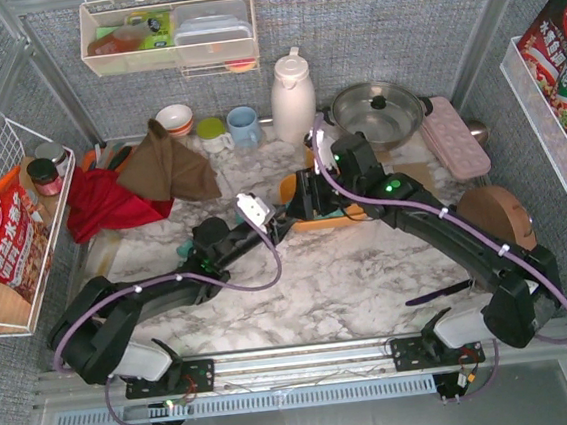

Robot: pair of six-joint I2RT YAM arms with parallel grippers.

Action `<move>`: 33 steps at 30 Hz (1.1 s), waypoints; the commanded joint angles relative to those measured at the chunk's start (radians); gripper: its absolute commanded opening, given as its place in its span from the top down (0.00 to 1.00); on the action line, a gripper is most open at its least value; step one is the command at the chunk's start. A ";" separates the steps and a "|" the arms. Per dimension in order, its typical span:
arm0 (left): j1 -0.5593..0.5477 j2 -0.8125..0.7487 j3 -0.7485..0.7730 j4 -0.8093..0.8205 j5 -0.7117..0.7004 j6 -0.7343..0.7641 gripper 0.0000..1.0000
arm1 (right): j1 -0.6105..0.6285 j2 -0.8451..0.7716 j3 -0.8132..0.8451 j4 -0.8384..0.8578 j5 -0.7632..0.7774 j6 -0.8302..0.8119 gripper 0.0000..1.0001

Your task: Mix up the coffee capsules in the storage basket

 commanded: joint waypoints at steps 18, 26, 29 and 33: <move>-0.019 -0.025 0.001 -0.018 -0.070 0.013 0.01 | 0.011 0.033 0.006 0.030 0.092 -0.008 0.77; -0.019 -0.183 -0.106 -0.186 -0.334 -0.154 0.01 | -0.007 0.124 -0.003 0.054 0.449 -0.085 0.77; -0.019 -0.258 -0.095 -0.405 -0.565 -0.311 0.01 | -0.031 0.200 -0.002 0.085 0.532 -0.106 0.72; -0.019 -0.327 -0.041 -0.770 -0.781 -0.514 0.01 | -0.068 0.297 0.004 0.138 0.530 -0.104 0.64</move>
